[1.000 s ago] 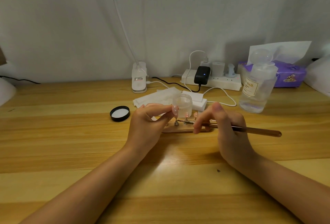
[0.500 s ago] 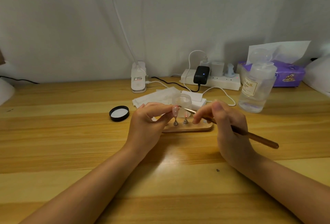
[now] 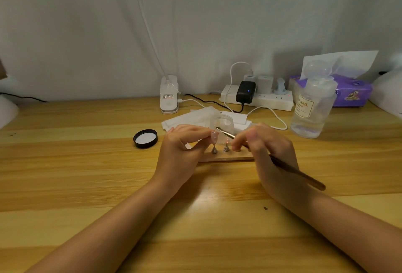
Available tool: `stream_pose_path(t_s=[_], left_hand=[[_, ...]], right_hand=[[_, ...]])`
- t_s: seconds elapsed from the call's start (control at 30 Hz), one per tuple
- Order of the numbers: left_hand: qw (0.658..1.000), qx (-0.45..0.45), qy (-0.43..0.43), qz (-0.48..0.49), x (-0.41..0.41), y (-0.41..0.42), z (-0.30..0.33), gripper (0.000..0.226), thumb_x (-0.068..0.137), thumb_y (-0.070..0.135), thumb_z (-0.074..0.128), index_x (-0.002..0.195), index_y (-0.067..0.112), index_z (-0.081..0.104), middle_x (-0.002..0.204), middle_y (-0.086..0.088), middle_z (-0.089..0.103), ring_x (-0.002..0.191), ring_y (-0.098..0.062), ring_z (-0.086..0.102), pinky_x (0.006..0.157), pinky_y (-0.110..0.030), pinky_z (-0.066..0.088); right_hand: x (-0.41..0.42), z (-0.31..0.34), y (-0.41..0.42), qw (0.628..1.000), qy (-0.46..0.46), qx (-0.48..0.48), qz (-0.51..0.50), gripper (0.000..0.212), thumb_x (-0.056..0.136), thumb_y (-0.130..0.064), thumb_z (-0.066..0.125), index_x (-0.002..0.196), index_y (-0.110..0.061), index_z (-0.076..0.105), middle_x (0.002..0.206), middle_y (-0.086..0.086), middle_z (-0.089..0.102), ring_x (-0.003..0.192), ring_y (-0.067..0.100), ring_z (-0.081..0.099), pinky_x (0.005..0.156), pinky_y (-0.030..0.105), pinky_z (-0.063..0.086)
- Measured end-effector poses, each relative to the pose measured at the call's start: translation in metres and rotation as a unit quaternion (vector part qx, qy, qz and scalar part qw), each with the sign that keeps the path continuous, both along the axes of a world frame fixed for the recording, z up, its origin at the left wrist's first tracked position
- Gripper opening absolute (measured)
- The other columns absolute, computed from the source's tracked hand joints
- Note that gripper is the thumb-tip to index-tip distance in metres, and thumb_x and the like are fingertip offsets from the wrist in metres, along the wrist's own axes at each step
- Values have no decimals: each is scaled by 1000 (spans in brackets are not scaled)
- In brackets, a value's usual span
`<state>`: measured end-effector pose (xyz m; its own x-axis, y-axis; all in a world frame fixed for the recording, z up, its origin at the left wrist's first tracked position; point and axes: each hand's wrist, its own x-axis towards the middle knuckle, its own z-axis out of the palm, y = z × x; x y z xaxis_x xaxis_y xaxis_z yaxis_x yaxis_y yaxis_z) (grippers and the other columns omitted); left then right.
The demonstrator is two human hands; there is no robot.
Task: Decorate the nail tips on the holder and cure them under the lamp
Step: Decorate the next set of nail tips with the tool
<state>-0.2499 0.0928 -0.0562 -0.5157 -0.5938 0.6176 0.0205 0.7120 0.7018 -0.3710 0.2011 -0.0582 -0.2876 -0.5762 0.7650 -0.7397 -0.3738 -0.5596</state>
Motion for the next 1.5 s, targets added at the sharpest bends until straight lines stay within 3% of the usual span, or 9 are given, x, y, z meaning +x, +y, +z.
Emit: stream_pose_path(t_s=[0.27, 0.47, 0.6, 0.83, 1.0, 1.17, 1.27, 1.37, 1.5], left_hand=[[1000, 23, -10, -1, 2, 3, 4, 25, 77, 11, 68, 96, 26, 67, 85, 15, 65, 91, -11, 59, 89, -54, 42], [999, 34, -17, 2, 2, 6, 7, 23, 77, 11, 69, 95, 26, 67, 83, 12, 65, 89, -11, 58, 90, -54, 41], [999, 40, -25, 5, 2, 7, 7, 21, 78, 12, 69, 95, 24, 67, 83, 11, 65, 90, -11, 58, 90, -52, 41], [999, 39, -29, 10, 2, 8, 8, 20, 78, 10, 70, 95, 20, 69, 82, 8, 65, 88, -13, 58, 89, -52, 41], [999, 44, -26, 9, 3, 8, 9, 21, 78, 12, 69, 94, 24, 67, 81, 13, 65, 89, -9, 58, 90, -51, 41], [999, 37, -24, 14, 2, 8, 9, 19, 77, 10, 70, 90, 23, 68, 79, 12, 64, 87, -12, 59, 89, -52, 41], [999, 39, -27, 13, 2, 8, 8, 19, 77, 10, 70, 92, 23, 68, 80, 10, 66, 88, -13, 59, 89, -52, 41], [999, 40, -28, 11, 2, 8, 8, 18, 78, 11, 70, 93, 22, 69, 82, 7, 67, 89, -13, 59, 89, -51, 41], [999, 37, -29, 14, 2, 8, 8, 18, 78, 11, 70, 92, 22, 69, 81, 9, 66, 89, -14, 59, 91, -54, 40]], right_hand=[[-2, -2, 2, 999, -31, -38, 13, 37, 93, -25, 30, 67, -30, 55, 59, -5, 57, 60, 6, 55, 60, 32, 47], [-3, -5, -3, 997, 56, -10, -57, 56, 97, -44, 24, 71, -17, 64, 67, -13, 57, 71, 1, 53, 73, 24, 39], [-5, -5, 0, 999, 6, -34, -30, 45, 96, -28, 29, 61, -23, 57, 54, -6, 56, 58, 4, 54, 74, 36, 42], [-3, -5, -4, 997, 60, -13, -48, 56, 97, -45, 24, 74, -15, 66, 71, -12, 59, 72, 2, 54, 75, 21, 37], [-5, -6, 0, 999, -2, -43, -24, 41, 95, -29, 30, 64, -28, 57, 56, -7, 57, 62, 2, 55, 73, 29, 41], [-4, -6, -5, 996, 77, -18, -51, 52, 97, -39, 28, 73, -13, 67, 70, -9, 61, 71, 2, 54, 73, 28, 39], [-6, -6, -4, 997, 55, -19, -43, 52, 97, -41, 26, 68, -19, 64, 64, -5, 62, 67, 3, 55, 74, 24, 39], [-8, -6, -1, 998, 30, -46, -38, 41, 96, -28, 30, 65, -24, 58, 57, -6, 57, 62, 3, 55, 73, 20, 39], [-5, -6, -4, 995, 72, -38, -59, 53, 98, -36, 26, 68, -14, 64, 64, -4, 61, 66, 5, 52, 71, 25, 38]])
